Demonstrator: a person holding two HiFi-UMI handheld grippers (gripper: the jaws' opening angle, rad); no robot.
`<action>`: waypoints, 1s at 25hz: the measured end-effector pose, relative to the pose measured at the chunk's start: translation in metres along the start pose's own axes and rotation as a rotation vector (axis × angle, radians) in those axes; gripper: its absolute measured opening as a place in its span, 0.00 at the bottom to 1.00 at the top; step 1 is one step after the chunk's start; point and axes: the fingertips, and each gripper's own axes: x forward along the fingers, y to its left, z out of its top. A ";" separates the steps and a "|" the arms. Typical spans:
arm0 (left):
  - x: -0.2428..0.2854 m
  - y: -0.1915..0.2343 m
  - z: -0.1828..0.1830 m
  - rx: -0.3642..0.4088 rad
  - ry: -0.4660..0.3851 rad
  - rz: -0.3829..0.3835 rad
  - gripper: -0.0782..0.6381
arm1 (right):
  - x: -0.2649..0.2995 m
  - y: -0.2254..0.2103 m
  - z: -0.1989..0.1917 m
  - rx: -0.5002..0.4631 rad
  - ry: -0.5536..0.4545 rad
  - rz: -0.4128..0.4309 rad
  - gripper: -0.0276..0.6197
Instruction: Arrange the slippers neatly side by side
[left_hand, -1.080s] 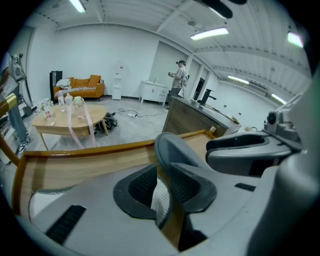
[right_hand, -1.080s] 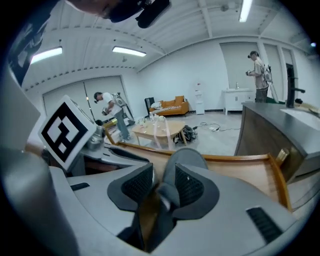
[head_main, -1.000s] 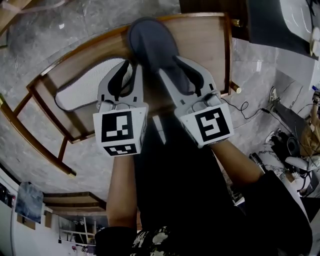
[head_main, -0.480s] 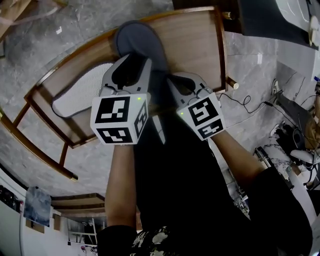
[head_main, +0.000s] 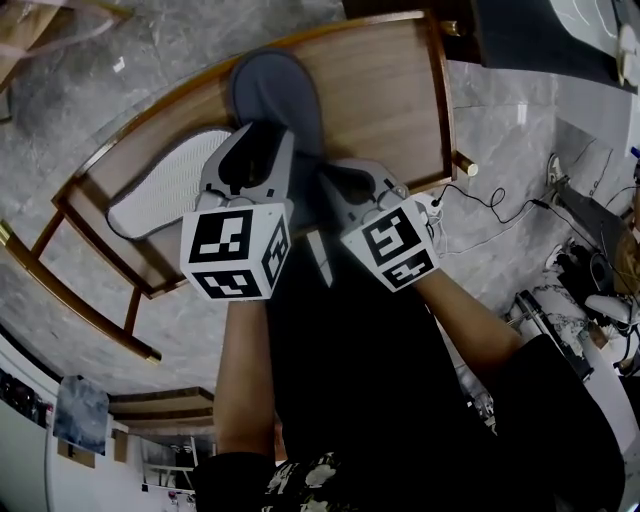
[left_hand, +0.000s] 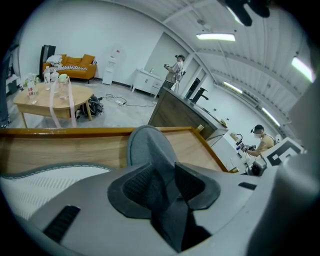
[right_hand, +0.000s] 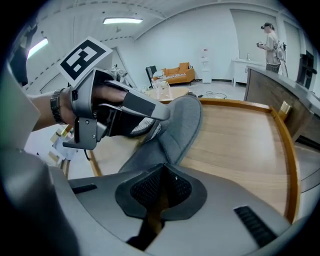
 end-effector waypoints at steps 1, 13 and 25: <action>-0.003 -0.001 0.001 0.001 -0.006 -0.003 0.31 | -0.002 -0.001 0.002 -0.004 -0.015 -0.013 0.04; -0.086 0.077 0.002 0.422 0.155 0.058 0.42 | -0.001 0.059 0.072 0.080 -0.206 0.108 0.04; -0.071 0.125 -0.015 0.536 0.403 -0.040 0.42 | 0.069 0.112 0.060 0.199 -0.084 0.230 0.04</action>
